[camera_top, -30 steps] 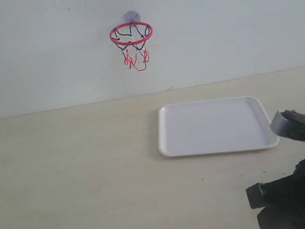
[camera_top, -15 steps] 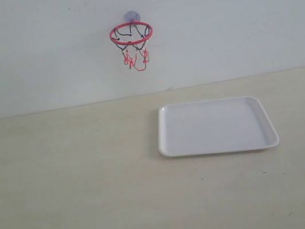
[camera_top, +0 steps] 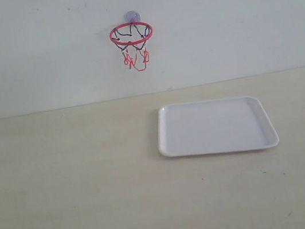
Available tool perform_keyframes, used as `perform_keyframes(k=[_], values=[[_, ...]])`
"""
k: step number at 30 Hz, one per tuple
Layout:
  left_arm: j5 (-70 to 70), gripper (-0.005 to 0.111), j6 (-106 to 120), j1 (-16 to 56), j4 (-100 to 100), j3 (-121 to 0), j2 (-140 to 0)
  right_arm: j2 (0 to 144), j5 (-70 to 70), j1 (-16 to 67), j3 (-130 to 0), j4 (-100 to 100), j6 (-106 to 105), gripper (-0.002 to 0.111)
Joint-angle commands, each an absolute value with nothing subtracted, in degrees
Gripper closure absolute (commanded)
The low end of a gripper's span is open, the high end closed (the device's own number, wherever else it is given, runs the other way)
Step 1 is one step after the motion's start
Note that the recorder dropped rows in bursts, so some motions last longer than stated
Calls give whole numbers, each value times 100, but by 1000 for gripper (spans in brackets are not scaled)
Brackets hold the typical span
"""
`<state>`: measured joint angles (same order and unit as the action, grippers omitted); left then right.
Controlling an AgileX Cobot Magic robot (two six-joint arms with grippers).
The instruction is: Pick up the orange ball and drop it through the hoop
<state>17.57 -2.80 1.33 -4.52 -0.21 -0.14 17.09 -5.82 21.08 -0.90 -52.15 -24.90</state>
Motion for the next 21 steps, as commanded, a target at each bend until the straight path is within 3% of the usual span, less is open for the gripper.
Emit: perform_keyframes(k=[1,6,16,21], values=[[1744,103,-252,123,-445,0,0,823,-511,1821,-71,-5218,-2541,108],[1744,103,-252,123,-445,0,0,0,-345,1531,-71,-5218,-2541,108],[1744,103,-252,123,-445,0,0,0,298,1531,-71,-5117,-1002,108],[1744,103,-252,123,-445,0,0,0,146,1531,-71,-2061,376,108]])
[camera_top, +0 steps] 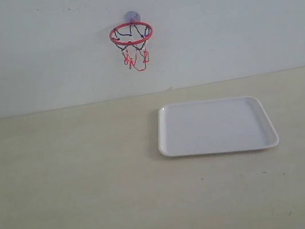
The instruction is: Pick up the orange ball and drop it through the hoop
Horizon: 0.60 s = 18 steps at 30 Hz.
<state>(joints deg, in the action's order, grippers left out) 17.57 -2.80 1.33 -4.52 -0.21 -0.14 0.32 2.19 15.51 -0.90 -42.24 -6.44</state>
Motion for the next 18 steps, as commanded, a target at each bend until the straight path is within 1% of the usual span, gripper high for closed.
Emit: perform_keyframes(k=[1,4,8,10,12,18], values=[[1744,103,-252,123,-445,0,0,0,77,1531,-71,-1385,626,108],[1744,103,-252,123,-445,0,0,0,-364,1531,-71,-305,859,108],[1744,103,-252,123,-445,0,0,0,-1450,1531,-59,-107,859,108],[1744,103,-252,123,-445,0,0,0,-1556,1531,0,-62,859,108],[1744,103,-252,123,-445,0,0,0,-1994,1531,0,-62,859,108],[1744,103,-252,123,-445,0,0,0,-2055,1531,0,-39,782,108]])
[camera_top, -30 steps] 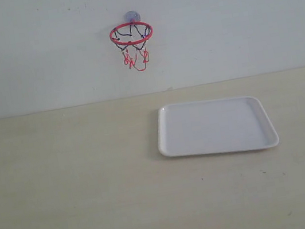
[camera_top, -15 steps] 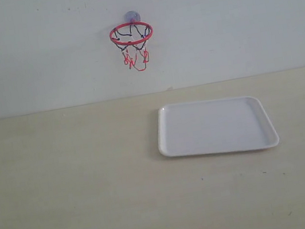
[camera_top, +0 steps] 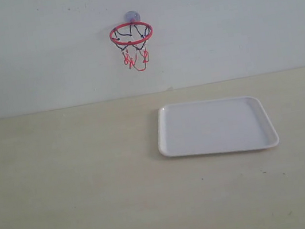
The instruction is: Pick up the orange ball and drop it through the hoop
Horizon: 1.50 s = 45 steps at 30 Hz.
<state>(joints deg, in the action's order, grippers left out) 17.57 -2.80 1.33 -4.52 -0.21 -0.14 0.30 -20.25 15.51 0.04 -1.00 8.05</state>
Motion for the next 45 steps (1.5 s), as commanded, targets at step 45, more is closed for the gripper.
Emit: perform_keyframes(k=[45], values=[[1732,103,-252,123,-445,0,0,0,-2044,1248,0,0,610,108]])
